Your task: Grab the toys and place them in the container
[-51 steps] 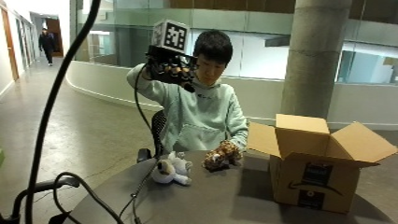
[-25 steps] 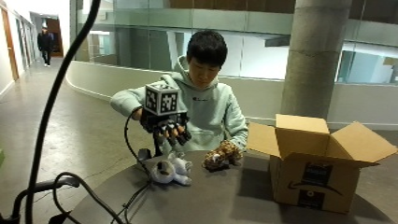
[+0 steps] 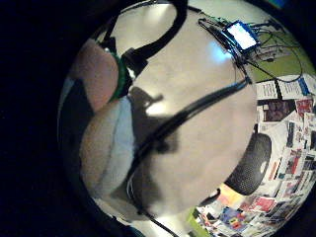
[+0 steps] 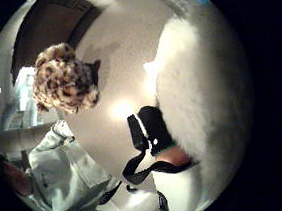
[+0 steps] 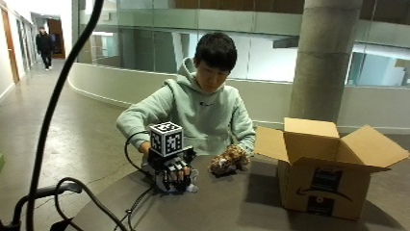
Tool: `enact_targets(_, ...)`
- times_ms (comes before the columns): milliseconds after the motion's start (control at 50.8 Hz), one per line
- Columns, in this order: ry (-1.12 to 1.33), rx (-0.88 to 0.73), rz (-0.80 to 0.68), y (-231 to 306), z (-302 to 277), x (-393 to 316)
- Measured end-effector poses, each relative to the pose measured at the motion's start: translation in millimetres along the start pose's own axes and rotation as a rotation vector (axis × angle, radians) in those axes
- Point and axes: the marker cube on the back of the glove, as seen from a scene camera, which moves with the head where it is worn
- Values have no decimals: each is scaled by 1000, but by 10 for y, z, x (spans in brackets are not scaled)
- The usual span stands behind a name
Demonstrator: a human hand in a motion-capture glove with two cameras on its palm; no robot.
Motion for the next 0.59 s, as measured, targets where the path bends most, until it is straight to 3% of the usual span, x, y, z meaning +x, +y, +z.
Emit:
enact_targets(315, 36, 236, -9, -308, 12, -16)
enact_targets(453, 55, 134, 44, -359, -267, -310)
enact_targets(590, 148, 109, 1, -436, -1021, -829)
